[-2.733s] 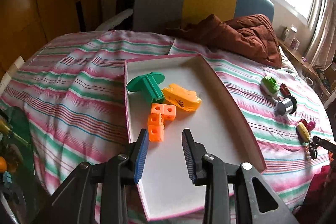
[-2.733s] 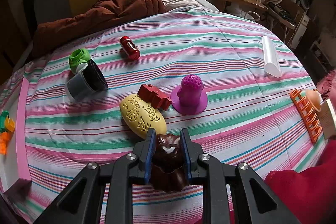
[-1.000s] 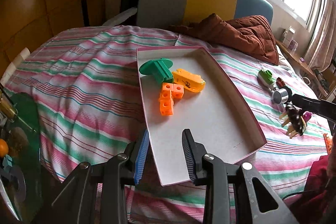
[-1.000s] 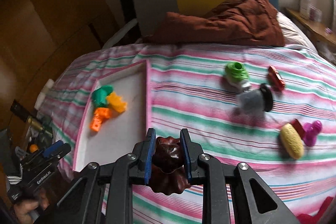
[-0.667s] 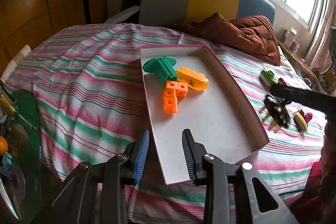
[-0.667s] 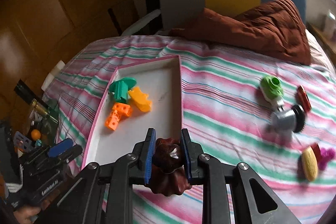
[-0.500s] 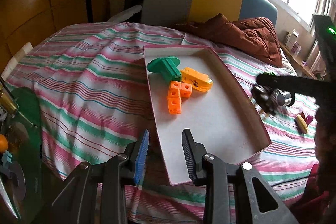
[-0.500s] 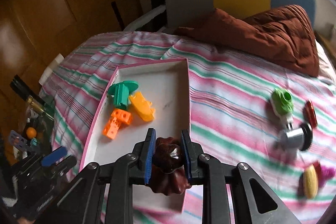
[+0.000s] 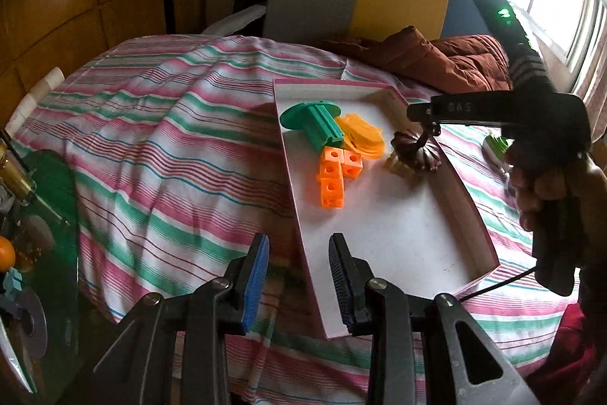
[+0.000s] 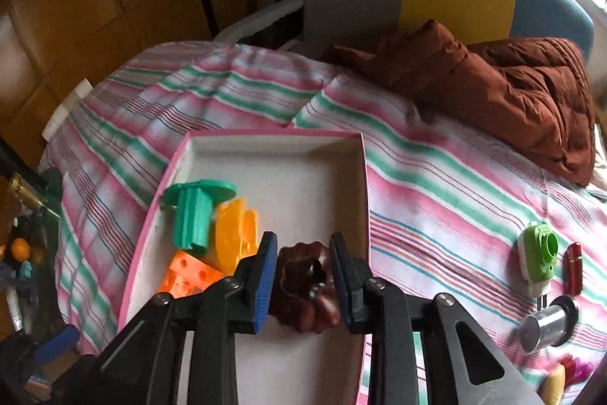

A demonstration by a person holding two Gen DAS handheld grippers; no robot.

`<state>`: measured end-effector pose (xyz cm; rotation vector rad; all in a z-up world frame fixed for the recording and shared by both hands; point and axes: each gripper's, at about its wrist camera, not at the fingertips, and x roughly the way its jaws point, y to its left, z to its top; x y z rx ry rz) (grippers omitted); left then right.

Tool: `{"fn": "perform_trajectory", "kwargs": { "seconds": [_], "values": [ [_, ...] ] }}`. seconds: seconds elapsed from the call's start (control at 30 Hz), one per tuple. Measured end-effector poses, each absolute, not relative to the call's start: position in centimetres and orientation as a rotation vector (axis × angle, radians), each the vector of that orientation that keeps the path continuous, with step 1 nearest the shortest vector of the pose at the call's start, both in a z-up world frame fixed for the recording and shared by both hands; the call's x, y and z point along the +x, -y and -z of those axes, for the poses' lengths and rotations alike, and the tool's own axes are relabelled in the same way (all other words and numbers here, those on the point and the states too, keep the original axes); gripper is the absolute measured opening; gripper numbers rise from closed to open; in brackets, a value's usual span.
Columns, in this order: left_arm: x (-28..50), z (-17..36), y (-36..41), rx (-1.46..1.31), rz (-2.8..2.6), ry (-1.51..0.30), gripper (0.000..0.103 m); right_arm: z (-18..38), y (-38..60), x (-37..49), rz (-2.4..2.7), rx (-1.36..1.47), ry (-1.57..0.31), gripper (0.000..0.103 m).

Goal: Organize rigid objects
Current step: 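Open the right gripper to release the brown flower piece in the tray, then withdraw both tools from the tray toward the remaining toys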

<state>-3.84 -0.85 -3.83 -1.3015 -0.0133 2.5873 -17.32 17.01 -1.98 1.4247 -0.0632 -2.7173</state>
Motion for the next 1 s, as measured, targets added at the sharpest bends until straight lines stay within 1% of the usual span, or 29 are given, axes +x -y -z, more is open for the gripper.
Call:
{"fn": "perform_trajectory", "kwargs": {
  "seconds": [0.13,0.53,0.67,0.83,0.9,1.0],
  "values": [
    [-3.8,3.7,0.7,-1.294,-2.583,0.008,0.032,1.3,-17.2,-15.9,2.743,1.386,0.048,0.036],
    [-2.6,3.0,-0.5,-1.267,-2.572,-0.041,0.032,0.5,-18.1,-11.2,2.785,1.325,0.075,0.041],
    [-2.3,2.8,-0.8,-1.258,-2.572,-0.056,0.033,0.4,-18.6,-9.9,2.802,1.315,0.081,0.041],
    [-2.0,2.6,-1.3,-1.254,-2.569,-0.078,0.033,0.1,-19.7,-8.4,2.828,1.300,0.096,0.051],
    [-1.9,2.5,-1.4,-1.253,-2.568,-0.086,0.035,0.0,-20.3,-7.8,2.842,1.299,0.093,0.052],
    [-1.8,2.5,-1.8,-1.254,-2.563,-0.098,0.036,-0.2,-21.7,-6.9,2.870,1.300,0.093,0.059]
  ]
}}
